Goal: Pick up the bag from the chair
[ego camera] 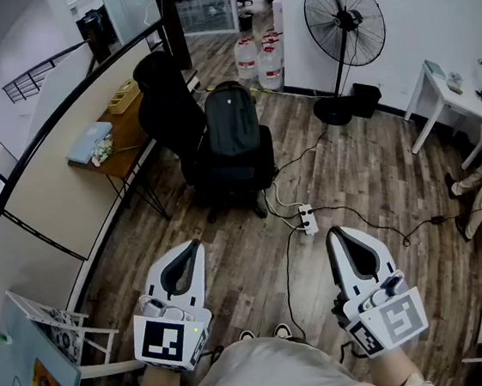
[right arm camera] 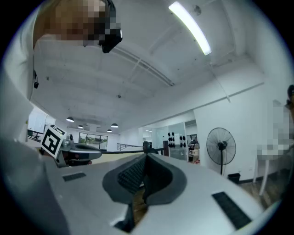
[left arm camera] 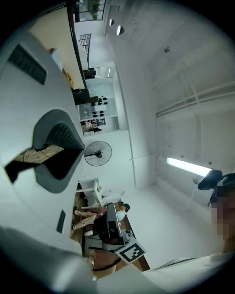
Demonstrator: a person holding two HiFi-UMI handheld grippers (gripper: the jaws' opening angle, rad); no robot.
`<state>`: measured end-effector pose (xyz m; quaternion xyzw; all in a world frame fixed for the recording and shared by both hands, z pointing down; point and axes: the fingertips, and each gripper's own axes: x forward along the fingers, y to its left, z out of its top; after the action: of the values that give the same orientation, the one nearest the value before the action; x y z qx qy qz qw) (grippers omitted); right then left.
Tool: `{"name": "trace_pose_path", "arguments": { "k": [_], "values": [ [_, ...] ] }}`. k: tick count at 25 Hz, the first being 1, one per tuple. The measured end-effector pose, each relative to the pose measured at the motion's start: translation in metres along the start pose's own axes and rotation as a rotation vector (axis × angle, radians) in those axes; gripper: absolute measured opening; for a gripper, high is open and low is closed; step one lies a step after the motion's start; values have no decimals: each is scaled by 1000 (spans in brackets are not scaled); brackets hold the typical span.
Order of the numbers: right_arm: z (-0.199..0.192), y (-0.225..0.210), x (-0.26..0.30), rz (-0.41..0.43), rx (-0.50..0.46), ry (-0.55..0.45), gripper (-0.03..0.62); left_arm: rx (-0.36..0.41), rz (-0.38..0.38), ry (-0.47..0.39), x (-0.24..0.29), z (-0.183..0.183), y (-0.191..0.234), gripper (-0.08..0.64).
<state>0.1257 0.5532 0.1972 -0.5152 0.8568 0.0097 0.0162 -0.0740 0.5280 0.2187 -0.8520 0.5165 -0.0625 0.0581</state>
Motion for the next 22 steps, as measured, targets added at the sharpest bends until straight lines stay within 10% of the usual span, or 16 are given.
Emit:
{"name": "trace_pose_path", "arguments": {
  "k": [21,22],
  "values": [
    [-21,-32,-8,41,27,-30,13,-39,96,2,20,-12,-37,6],
    [-18,-34,-6,40,41,-56,297,-57,117,-9,21,-12,-33,155]
  ]
}}
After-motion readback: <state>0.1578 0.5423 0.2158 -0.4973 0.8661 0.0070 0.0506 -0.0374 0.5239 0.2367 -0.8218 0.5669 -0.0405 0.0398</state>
